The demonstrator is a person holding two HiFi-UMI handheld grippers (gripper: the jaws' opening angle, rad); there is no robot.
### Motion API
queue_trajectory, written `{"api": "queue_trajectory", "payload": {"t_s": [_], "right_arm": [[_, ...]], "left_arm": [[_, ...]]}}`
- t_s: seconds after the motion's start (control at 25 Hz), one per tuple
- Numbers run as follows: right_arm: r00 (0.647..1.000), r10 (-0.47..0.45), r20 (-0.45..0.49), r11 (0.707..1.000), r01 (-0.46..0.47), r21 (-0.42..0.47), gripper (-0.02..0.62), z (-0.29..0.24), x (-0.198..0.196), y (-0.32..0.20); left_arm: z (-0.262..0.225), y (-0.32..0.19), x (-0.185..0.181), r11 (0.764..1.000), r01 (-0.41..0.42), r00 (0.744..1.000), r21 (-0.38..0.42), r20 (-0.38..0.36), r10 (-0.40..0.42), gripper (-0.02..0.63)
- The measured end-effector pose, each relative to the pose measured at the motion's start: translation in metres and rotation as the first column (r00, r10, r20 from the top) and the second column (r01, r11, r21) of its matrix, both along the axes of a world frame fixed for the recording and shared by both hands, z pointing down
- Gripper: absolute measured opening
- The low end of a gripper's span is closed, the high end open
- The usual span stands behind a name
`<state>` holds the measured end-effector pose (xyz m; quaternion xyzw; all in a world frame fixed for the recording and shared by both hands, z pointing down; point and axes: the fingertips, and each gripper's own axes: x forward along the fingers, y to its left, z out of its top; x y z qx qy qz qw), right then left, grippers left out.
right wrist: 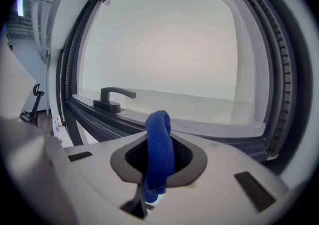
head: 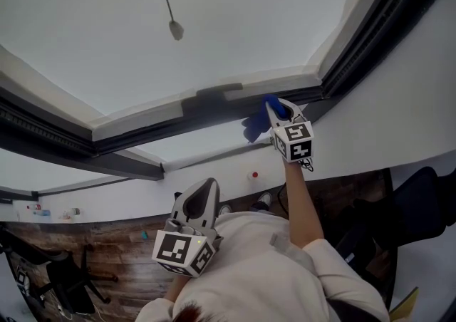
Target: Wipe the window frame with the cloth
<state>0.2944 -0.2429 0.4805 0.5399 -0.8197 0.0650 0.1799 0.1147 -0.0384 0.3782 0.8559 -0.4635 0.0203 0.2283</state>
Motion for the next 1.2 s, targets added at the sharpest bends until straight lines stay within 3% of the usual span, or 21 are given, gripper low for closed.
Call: {"api": "queue_trajectory", "payload": {"t_s": [1.2], "right_arm": [[1.000, 0.024, 0.009, 1.000, -0.024, 0.004, 0.051, 0.001, 0.052, -0.006]], "left_arm": [[-0.003, -0.005, 0.027, 0.998, 0.060, 0.998, 0.018, 0.019, -0.061, 0.006]]}}
